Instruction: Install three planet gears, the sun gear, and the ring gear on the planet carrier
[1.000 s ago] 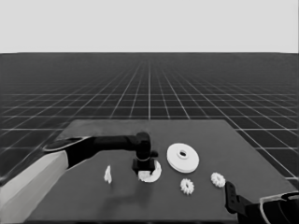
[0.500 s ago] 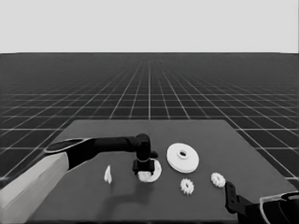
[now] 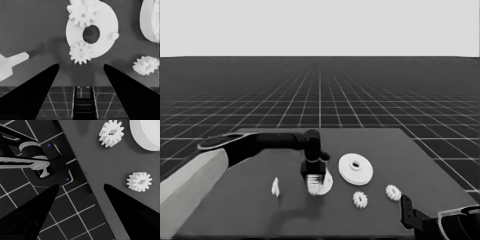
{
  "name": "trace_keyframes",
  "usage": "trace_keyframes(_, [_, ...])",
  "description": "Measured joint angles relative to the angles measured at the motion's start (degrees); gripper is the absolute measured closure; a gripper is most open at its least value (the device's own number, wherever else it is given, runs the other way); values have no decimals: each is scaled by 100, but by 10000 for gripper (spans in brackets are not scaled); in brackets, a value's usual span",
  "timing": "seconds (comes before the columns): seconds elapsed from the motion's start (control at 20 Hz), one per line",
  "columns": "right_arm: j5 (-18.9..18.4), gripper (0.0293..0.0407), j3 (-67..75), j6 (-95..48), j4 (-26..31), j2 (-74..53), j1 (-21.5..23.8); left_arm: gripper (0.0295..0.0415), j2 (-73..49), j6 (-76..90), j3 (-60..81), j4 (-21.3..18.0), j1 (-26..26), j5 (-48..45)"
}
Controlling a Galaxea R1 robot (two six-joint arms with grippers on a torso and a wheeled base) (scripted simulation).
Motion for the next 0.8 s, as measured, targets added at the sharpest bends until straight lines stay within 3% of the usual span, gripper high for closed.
trace_keyframes(0.3, [0,315,0,0,0,0,0,326,-3,-22,26,-124,-116,1])
trace_keyframes(0.35, [0,315,0,0,0,0,0,303,-1530,2750,2134,156,-726,-2051])
trace_keyframes(0.4, [0,315,0,0,0,0,0,301,-3680,5609,3564,325,-1331,-3302])
trace_keyframes(0.5, [0,315,0,0,0,0,0,317,-5754,8988,4914,481,-1871,-4468])
trace_keyframes(0.6, [0,315,0,0,0,0,0,324,-6433,10157,5391,534,-2050,-4873])
trace_keyframes(0.8, [0,315,0,0,0,0,0,326,-6735,10702,5611,560,-2135,-5062])
